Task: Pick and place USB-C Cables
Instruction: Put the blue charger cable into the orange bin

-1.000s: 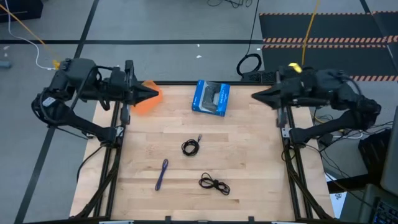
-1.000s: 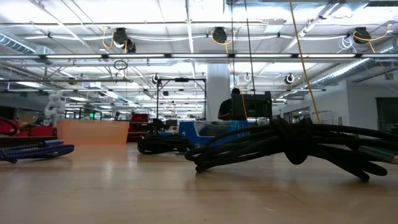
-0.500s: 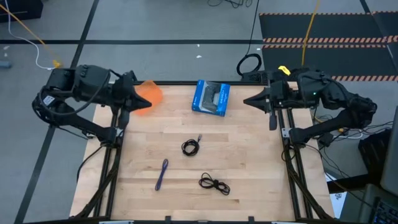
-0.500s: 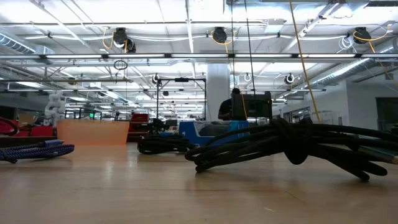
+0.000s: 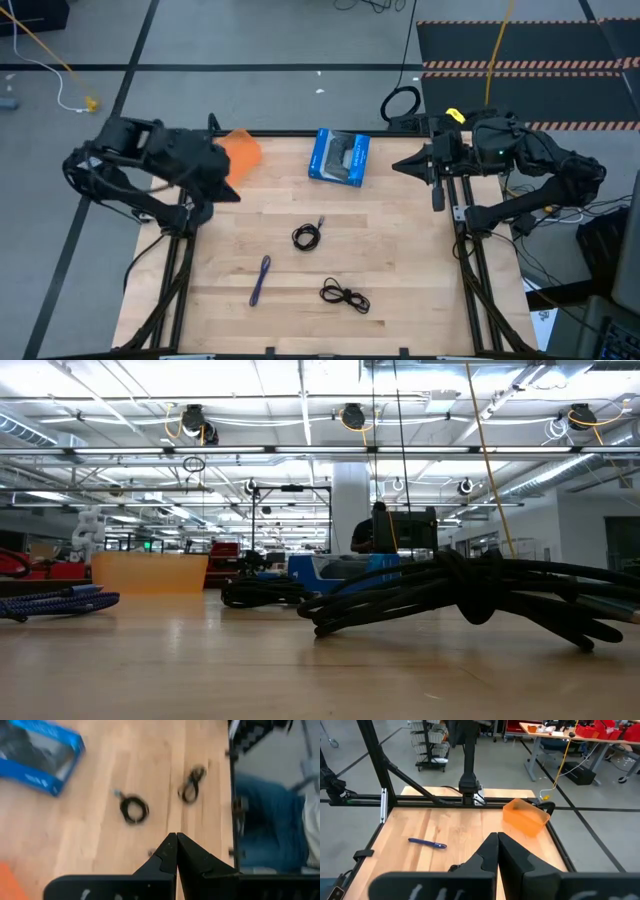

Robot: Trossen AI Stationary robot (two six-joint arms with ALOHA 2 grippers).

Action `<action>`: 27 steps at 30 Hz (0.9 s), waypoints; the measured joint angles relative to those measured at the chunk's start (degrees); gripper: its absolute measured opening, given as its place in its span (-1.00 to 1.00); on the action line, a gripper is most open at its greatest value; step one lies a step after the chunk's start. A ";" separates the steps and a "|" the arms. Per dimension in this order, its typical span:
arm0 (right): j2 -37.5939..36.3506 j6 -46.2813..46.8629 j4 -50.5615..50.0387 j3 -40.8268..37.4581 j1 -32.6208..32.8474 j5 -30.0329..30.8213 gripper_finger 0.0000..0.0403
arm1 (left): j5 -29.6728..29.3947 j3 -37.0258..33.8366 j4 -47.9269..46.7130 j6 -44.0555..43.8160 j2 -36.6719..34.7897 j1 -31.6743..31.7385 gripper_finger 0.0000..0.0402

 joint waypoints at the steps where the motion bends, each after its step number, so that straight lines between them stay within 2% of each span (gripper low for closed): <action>1: 0.00 -0.07 0.04 0.00 0.00 0.00 -1.00 | 0.02 0.00 -1.35 -0.72 0.76 -0.65 -0.97; 8: 0.00 -0.80 0.04 0.00 0.00 0.00 -1.00 | 0.06 -0.02 -2.07 -5.39 5.11 -4.76 -0.97; 19: 0.00 -1.23 0.04 0.00 0.00 0.00 -1.00 | -0.29 -0.07 -1.91 -6.27 7.65 -10.03 -0.97; 25: 0.00 -2.26 0.04 -0.02 0.00 0.00 -1.00 | -0.52 -0.04 -1.98 7.00 8.40 -11.11 -0.97; 27: 0.00 -2.49 -0.02 -0.02 0.00 0.00 -1.00 | -0.99 -0.04 -1.93 8.39 8.84 -11.09 -0.97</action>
